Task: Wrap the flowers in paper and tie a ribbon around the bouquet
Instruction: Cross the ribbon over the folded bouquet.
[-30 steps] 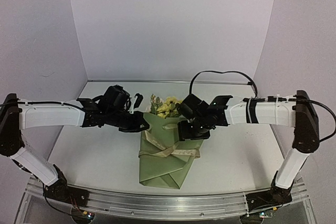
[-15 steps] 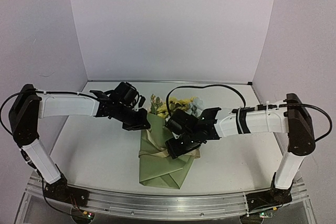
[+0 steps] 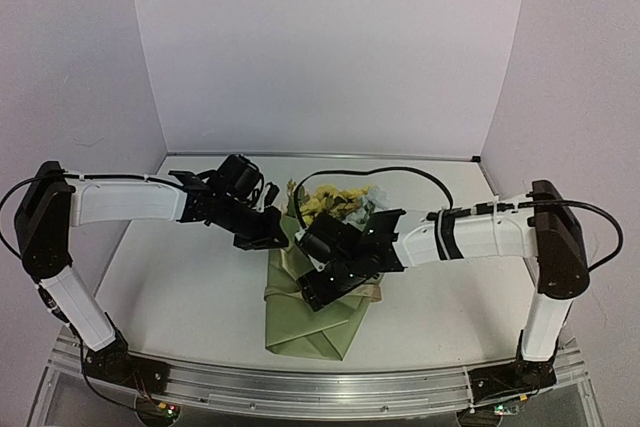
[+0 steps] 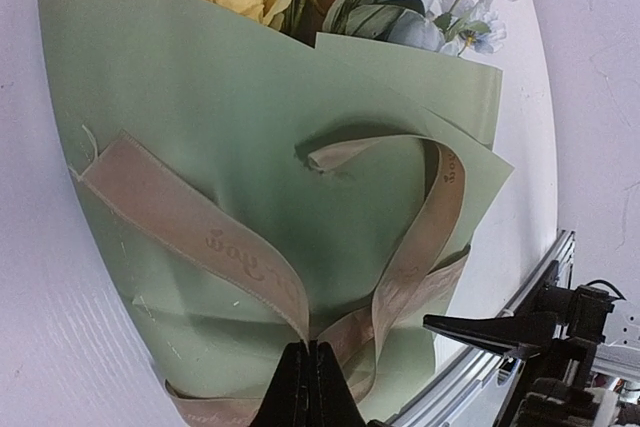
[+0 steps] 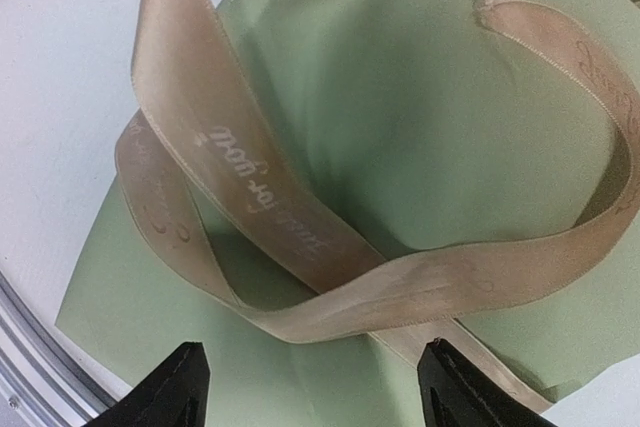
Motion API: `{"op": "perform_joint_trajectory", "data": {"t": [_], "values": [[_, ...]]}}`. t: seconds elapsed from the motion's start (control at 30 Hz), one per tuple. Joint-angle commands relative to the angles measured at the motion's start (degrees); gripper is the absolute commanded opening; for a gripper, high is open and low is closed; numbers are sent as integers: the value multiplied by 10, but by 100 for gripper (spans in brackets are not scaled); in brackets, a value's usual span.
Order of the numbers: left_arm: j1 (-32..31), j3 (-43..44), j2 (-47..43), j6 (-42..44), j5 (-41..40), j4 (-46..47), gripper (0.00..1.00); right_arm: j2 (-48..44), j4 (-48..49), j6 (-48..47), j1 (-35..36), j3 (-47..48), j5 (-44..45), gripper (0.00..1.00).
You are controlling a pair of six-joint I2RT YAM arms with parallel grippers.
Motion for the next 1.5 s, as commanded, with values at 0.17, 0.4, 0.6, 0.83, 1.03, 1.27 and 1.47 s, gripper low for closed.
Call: {"op": "perform_joint_trajectory", "data": {"t": [0.17,0.4,0.6,0.83,1.03,1.27,1.47], "values": [[0,41,2,-1,0,-32,0,8,-7,-5,12,-8,58,78],[0,42,29,-7,-5,-30,0,-42,-6,12,12,-67,101,73],[0,57,47,-3,-4,-35,0,-43,-6,20,12,-78,138,66],[0,62,52,3,-2,-40,0,-9,-6,8,11,-51,187,58],[1,52,44,1,-8,-41,1,4,6,7,5,-48,183,48],[3,43,37,-3,-9,-38,2,-9,46,15,-2,-78,136,63],[6,42,40,-5,-3,-34,2,6,67,26,-12,-91,123,58]]}}
